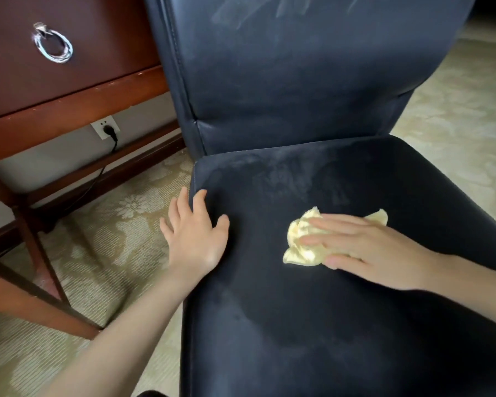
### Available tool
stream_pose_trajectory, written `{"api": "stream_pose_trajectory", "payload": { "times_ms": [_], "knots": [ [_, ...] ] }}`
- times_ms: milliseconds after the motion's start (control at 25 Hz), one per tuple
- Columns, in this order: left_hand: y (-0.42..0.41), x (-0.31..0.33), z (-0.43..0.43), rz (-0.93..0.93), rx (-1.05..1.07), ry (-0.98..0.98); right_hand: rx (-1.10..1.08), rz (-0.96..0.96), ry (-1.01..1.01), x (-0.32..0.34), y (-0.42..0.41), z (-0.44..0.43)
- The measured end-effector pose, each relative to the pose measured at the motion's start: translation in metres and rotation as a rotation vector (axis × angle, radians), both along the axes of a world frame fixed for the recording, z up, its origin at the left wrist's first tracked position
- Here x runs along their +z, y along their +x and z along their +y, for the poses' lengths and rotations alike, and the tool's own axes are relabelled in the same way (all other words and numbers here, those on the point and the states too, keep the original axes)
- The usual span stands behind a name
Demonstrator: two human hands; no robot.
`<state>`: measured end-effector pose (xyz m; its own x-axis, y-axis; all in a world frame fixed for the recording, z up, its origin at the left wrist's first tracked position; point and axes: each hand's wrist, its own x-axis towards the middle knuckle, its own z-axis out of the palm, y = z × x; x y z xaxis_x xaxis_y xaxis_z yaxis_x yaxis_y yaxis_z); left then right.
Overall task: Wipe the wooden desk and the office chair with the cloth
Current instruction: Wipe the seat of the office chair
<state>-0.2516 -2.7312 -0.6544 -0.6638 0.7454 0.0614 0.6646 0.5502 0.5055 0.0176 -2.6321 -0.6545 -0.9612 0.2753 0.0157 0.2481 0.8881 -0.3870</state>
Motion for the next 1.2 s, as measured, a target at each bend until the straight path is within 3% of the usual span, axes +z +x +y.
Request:
{"api": "stream_pose_trajectory", "payload": {
  "times_ms": [360, 560, 840, 960, 1200],
  "knots": [
    [-0.011, -0.025, 0.037, -0.118, 0.121, 0.122, -0.627, -0.081, 0.086, 0.004, -0.047, 0.126],
    [-0.010, -0.029, 0.036, -0.078, 0.102, 0.077, -0.811, -0.111, 0.185, 0.002, -0.106, 0.152],
    [-0.012, -0.031, 0.038, -0.067, 0.115, 0.110, -0.487, -0.044, 0.238, -0.001, -0.143, 0.110],
    [-0.010, -0.029, 0.037, -0.079, 0.109, 0.106, -0.330, 0.057, 0.094, 0.003, -0.114, 0.081],
    [-0.009, -0.026, 0.034, -0.091, 0.099, 0.103, -0.197, 0.046, 0.010, 0.002, -0.037, 0.035]
  ]
}}
